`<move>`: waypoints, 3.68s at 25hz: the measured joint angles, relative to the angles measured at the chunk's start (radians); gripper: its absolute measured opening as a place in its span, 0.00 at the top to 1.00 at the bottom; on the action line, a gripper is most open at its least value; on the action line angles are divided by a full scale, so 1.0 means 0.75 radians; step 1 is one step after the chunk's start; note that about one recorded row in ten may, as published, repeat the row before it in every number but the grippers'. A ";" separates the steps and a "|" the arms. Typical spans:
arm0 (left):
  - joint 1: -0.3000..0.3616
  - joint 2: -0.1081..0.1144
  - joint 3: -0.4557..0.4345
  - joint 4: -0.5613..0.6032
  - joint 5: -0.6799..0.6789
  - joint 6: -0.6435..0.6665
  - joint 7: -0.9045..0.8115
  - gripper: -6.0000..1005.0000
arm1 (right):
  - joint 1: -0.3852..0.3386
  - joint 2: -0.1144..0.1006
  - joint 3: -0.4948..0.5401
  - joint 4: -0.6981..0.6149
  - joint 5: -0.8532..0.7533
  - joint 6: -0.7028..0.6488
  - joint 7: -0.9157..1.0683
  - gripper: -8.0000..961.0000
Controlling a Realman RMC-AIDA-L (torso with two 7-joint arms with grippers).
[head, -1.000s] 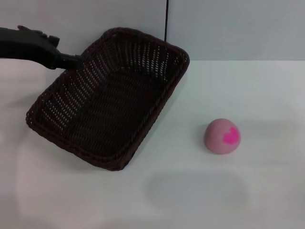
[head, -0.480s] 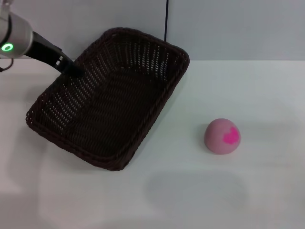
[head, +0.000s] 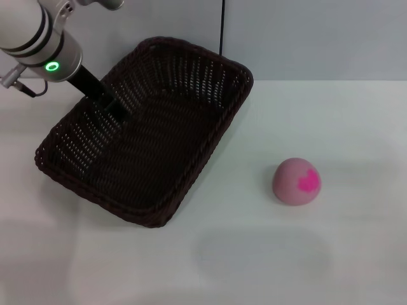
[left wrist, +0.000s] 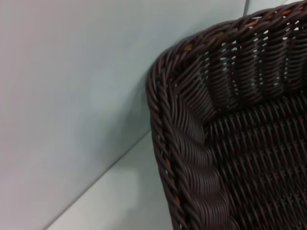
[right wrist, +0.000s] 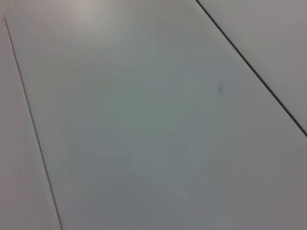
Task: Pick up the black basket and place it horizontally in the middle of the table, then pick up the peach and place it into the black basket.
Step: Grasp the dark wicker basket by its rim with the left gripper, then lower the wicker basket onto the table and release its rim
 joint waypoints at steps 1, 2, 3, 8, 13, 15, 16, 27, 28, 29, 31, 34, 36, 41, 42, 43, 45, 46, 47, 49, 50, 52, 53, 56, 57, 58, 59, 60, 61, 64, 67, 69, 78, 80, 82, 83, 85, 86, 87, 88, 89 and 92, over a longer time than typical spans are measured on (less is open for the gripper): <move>0.000 0.000 0.000 0.000 0.000 0.000 0.000 0.21 | 0.000 0.000 0.002 0.000 0.000 0.001 0.000 0.19; -0.008 0.000 0.003 -0.002 0.004 -0.001 0.000 0.21 | -0.001 0.000 0.005 0.000 0.000 0.002 0.000 0.19; -0.014 0.000 0.008 -0.003 0.005 -0.002 0.000 0.21 | -0.002 0.000 0.007 0.000 0.001 0.002 0.000 0.19; -0.032 0.002 0.026 -0.011 0.011 0.009 0.001 0.21 | 0.001 -0.004 0.010 -0.011 0.007 0.003 0.000 0.19; -0.075 0.002 0.047 -0.088 0.046 0.014 0.002 0.35 | 0.015 -0.017 0.012 -0.021 0.009 0.005 0.009 0.19; -0.087 0.002 0.059 -0.102 0.053 0.013 -0.001 0.42 | 0.022 -0.025 0.012 -0.032 0.008 0.006 0.027 0.19; -0.091 0.001 0.065 -0.106 0.053 0.011 -0.002 0.47 | 0.025 -0.028 0.012 -0.036 0.007 0.007 0.033 0.19; -0.081 -0.002 0.171 0.015 0.041 0.010 0.157 0.64 | 0.017 -0.031 0.012 -0.053 0.010 0.042 0.049 0.19; -0.083 -0.003 0.180 0.046 0.037 0.017 0.212 0.64 | 0.015 -0.031 0.012 -0.053 0.010 0.042 0.050 0.19; -0.085 -0.003 0.187 0.068 0.035 0.021 0.252 0.64 | 0.015 -0.031 0.012 -0.053 0.010 0.042 0.050 0.19; -0.089 -0.004 0.214 0.121 0.032 0.029 0.351 0.65 | 0.014 -0.031 0.012 -0.053 0.010 0.042 0.050 0.19; -0.094 -0.005 0.256 0.186 0.027 0.033 0.514 0.66 | 0.014 -0.031 0.012 -0.051 0.005 0.042 0.052 0.19; -0.090 -0.007 0.300 0.216 0.010 0.024 0.635 0.67 | 0.013 -0.031 0.012 -0.049 0.003 0.042 0.052 0.19; -0.078 -0.008 0.371 0.240 -0.050 -0.032 0.824 0.69 | 0.012 -0.031 0.004 -0.043 0.002 0.042 0.053 0.19; -0.078 -0.008 0.374 0.243 -0.074 -0.041 0.852 0.69 | 0.012 -0.030 0.004 -0.042 0.002 0.042 0.054 0.19; -0.074 -0.008 0.375 0.250 -0.110 -0.051 0.893 0.70 | 0.012 -0.030 0.004 -0.042 0.001 0.042 0.054 0.19; -0.060 -0.008 0.380 0.273 -0.165 -0.073 0.956 0.70 | 0.012 -0.028 0.003 -0.041 0.001 0.042 0.054 0.19; -0.053 -0.007 0.389 0.284 -0.177 -0.084 0.969 0.70 | 0.011 -0.027 0.002 -0.041 0.001 0.042 0.055 0.19; -0.045 -0.007 0.401 0.296 -0.185 -0.096 0.980 0.70 | 0.010 -0.026 0.001 -0.041 0.001 0.042 0.057 0.19; -0.038 -0.007 0.430 0.306 -0.186 -0.114 0.984 0.70 | 0.010 -0.025 0.001 -0.041 0.000 0.043 0.061 0.19; -0.037 -0.007 0.439 0.306 -0.183 -0.118 0.984 0.70 | 0.009 -0.025 0.001 -0.041 0.000 0.045 0.063 0.19; -0.037 -0.006 0.445 0.297 -0.175 -0.124 0.975 0.70 | 0.008 -0.025 0.000 -0.041 0.000 0.051 0.066 0.19; -0.037 -0.006 0.444 0.292 -0.172 -0.124 0.971 0.70 | 0.008 -0.025 0.000 -0.041 0.000 0.053 0.067 0.19; -0.018 -0.004 0.442 0.288 -0.164 -0.128 0.956 0.70 | 0.008 -0.024 0.000 -0.042 0.000 0.054 0.068 0.19; -0.007 -0.003 0.443 0.292 -0.159 -0.131 0.948 0.70 | 0.009 -0.024 0.000 -0.042 0.000 0.054 0.068 0.19; 0.005 -0.002 0.445 0.297 -0.149 -0.135 0.937 0.70 | 0.009 -0.023 0.000 -0.043 0.000 0.055 0.068 0.19; 0.013 -0.002 0.447 0.300 -0.136 -0.139 0.926 0.71 | 0.011 -0.023 0.000 -0.043 0.000 0.055 0.068 0.19; 0.020 -0.002 0.450 0.302 -0.128 -0.143 0.920 0.71 | 0.012 -0.023 -0.001 -0.043 0.000 0.055 0.068 0.19; 0.028 -0.002 0.455 0.304 -0.119 -0.147 0.914 0.71 | 0.014 -0.023 -0.001 -0.043 0.000 0.055 0.068 0.19; 0.057 -0.002 0.491 0.326 -0.111 -0.160 0.898 0.71 | 0.018 -0.022 -0.002 -0.043 0.000 0.056 0.069 0.19; 0.089 -0.002 0.536 0.360 -0.095 -0.193 0.856 0.71 | 0.019 -0.021 -0.002 -0.042 0.000 0.058 0.069 0.19; 0.100 -0.002 0.548 0.374 -0.093 -0.204 0.846 0.70 | 0.016 -0.021 -0.002 -0.042 0.000 0.059 0.069 0.19; 0.140 -0.002 0.605 0.398 -0.090 -0.232 0.807 0.65 | 0.010 -0.026 -0.002 -0.041 0.000 0.061 0.090 0.19; 0.155 -0.001 0.628 0.403 -0.072 -0.252 0.792 0.64 | 0.010 -0.027 -0.002 -0.041 0.000 0.062 0.092 0.19; 0.162 -0.001 0.633 0.406 -0.065 -0.255 0.791 0.63 | 0.010 -0.027 -0.002 -0.041 0.000 0.063 0.097 0.19; 0.168 -0.001 0.637 0.409 -0.059 -0.257 0.791 0.62 | 0.010 -0.027 -0.002 -0.041 0.000 0.063 0.100 0.19; 0.183 -0.001 0.649 0.415 -0.038 -0.262 0.790 0.61 | 0.011 -0.028 -0.002 -0.042 0.000 0.063 0.102 0.19; 0.197 0.000 0.654 0.426 -0.028 -0.269 0.788 0.57 | 0.011 -0.028 -0.002 -0.042 0.000 0.063 0.102 0.19; 0.198 0.000 0.654 0.426 -0.028 -0.270 0.788 0.54 | 0.011 -0.029 -0.002 -0.044 0.000 0.063 0.103 0.19; 0.208 0.000 0.654 0.437 -0.026 -0.279 0.787 0.51 | 0.011 -0.029 -0.002 -0.044 0.000 0.063 0.103 0.19; 0.214 0.000 0.654 0.442 -0.025 -0.285 0.785 0.47 | 0.011 -0.030 -0.002 -0.045 0.000 0.063 0.104 0.19; 0.238 0.001 0.646 0.481 -0.025 -0.314 0.764 0.44 | 0.010 -0.031 -0.002 -0.048 -0.002 0.062 0.104 0.19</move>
